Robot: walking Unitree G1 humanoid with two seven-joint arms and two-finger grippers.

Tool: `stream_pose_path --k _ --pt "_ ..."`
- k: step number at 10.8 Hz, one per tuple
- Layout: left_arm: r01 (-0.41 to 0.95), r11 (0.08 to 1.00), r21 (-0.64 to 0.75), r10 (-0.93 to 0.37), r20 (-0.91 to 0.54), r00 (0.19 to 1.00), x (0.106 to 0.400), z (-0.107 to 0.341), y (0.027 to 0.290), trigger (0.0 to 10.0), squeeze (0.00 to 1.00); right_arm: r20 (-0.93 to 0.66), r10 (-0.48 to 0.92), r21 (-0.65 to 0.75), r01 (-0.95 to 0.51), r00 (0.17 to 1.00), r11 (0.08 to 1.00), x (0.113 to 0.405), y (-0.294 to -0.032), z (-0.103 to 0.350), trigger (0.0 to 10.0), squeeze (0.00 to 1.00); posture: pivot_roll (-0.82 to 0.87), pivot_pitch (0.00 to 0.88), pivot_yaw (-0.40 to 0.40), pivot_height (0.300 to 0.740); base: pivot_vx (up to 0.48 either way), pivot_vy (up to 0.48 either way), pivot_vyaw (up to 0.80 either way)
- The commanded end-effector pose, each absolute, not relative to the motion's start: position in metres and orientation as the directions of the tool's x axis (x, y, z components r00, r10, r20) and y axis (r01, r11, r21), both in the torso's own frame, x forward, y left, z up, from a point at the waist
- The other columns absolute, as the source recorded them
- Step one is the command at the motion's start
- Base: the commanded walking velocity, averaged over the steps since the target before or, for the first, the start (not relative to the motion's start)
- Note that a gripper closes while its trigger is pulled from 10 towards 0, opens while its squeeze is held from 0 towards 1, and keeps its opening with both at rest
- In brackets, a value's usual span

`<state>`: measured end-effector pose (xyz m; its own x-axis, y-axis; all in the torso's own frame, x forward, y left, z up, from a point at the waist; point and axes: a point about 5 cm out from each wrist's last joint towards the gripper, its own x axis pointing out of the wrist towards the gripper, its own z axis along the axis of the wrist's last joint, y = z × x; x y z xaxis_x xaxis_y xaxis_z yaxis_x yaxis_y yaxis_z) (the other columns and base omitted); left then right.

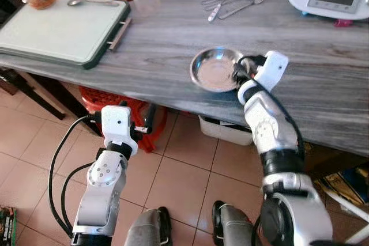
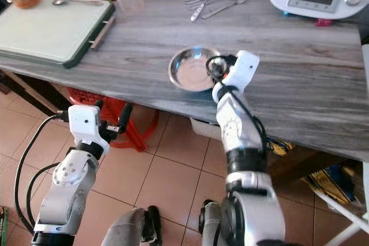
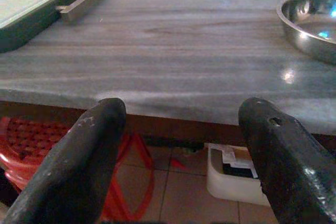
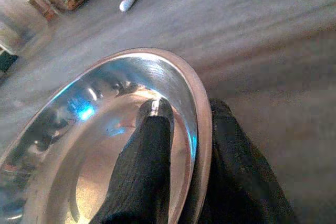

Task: Setting the table

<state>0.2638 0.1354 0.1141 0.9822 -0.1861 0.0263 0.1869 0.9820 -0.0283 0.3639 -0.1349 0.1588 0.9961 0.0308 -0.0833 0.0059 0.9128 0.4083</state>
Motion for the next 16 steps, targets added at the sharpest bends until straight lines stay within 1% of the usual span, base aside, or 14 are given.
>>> stream_pose_path --k 1,2,3,5,8,10,14,16 --pt "0.184 0.982 -0.032 -0.183 0.022 0.983 0.262 0.114 0.137 10.0 0.00 -0.119 0.035 0.416 0.018 0.992 0.909 0.358 -0.131 0.152 10.0 0.00 -0.02 0.218 0.084 0.740 0.000 0.000 0.00" --pt "0.187 0.982 -0.034 -0.187 0.020 0.982 0.262 0.114 0.136 10.0 0.00 -0.127 0.015 0.405 0.038 0.992 0.914 0.355 -0.135 0.149 10.0 0.00 -0.03 0.222 0.088 0.740 0.000 0.000 0.00" --pt "0.192 0.981 -0.035 -0.192 0.019 0.981 0.262 0.114 0.135 10.0 0.00 -0.141 -0.007 0.397 0.063 0.990 0.916 0.353 -0.140 0.144 10.0 1.00 -0.03 0.222 0.090 0.740 0.000 0.000 0.00" --pt "0.196 0.980 -0.034 -0.195 0.020 0.981 0.263 0.114 0.135 10.0 0.00 -0.122 -0.007 0.376 0.052 0.992 0.925 0.353 -0.142 0.149 10.0 1.00 -0.03 0.222 0.090 0.740 0.000 0.000 0.00" --pt "0.192 0.981 -0.034 -0.192 0.020 0.981 0.263 0.114 0.136 10.0 0.00 -0.025 0.044 0.422 -0.029 0.999 0.906 0.356 -0.133 0.167 10.0 1.00 -0.02 0.221 0.087 0.740 0.000 0.000 0.00" --pt "0.195 0.980 -0.035 -0.194 0.022 0.981 0.263 0.114 0.135 10.0 0.00 -0.006 0.053 0.407 -0.046 0.999 0.912 0.355 -0.131 0.171 10.0 1.00 -0.03 0.219 0.086 0.740 0.000 0.000 0.00" --pt "0.194 0.980 -0.044 -0.193 0.029 0.981 0.265 0.115 0.134 10.0 0.00 0.013 0.037 0.415 -0.039 0.999 0.909 0.346 -0.140 0.180 10.0 1.00 -0.03 0.208 0.079 0.740 0.000 0.000 0.00" --pt "0.183 0.982 -0.052 -0.182 0.031 0.983 0.266 0.116 0.134 10.0 0.00 0.069 0.049 0.347 -0.070 0.996 0.935 0.334 -0.139 0.189 10.0 1.00 -0.04 0.204 0.075 0.740 0.000 0.000 0.00"
